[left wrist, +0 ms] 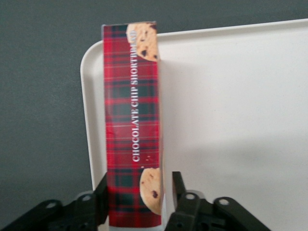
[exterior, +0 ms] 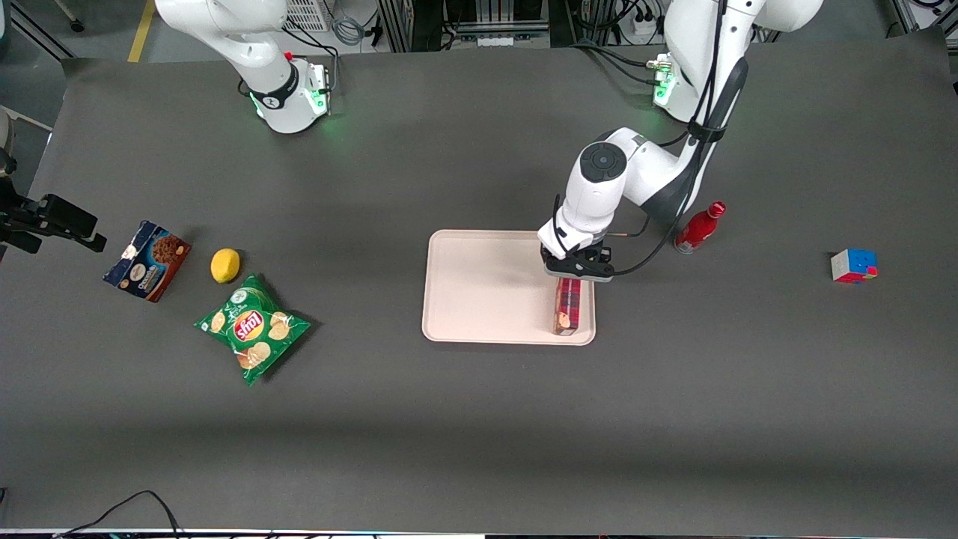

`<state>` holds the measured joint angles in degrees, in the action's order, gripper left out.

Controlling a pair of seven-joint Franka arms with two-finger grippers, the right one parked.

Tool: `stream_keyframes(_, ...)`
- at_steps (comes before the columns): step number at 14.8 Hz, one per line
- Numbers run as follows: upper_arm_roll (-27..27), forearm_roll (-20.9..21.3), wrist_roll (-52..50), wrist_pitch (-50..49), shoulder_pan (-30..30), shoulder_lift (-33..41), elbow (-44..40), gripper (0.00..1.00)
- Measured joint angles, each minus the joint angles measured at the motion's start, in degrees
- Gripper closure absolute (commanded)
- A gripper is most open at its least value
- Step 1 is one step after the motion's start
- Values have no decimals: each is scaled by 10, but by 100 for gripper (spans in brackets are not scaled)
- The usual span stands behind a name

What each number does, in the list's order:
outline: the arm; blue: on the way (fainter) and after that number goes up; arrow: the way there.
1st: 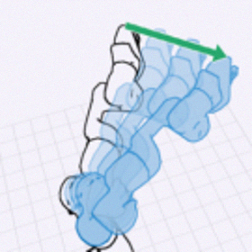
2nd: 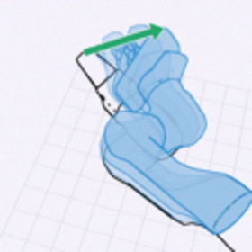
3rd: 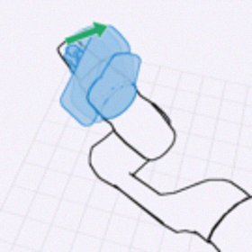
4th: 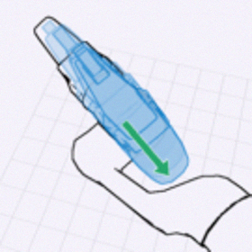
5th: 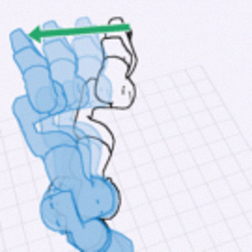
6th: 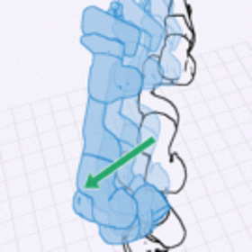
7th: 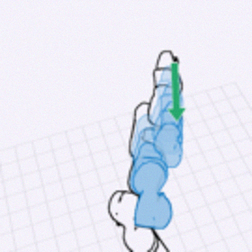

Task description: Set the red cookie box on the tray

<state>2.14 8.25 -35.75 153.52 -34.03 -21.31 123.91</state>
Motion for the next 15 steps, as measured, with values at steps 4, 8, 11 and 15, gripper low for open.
stream_keyframes(4,0,0,0,3,0,-2,0,1)
stream_keyframes(8,0,0,0,5,0,-3,0,0)
stream_keyframes(11,0,0,0,7,0,-3,-4,0)
stream_keyframes(15,0,0,0,-58,0,5,-62,0)
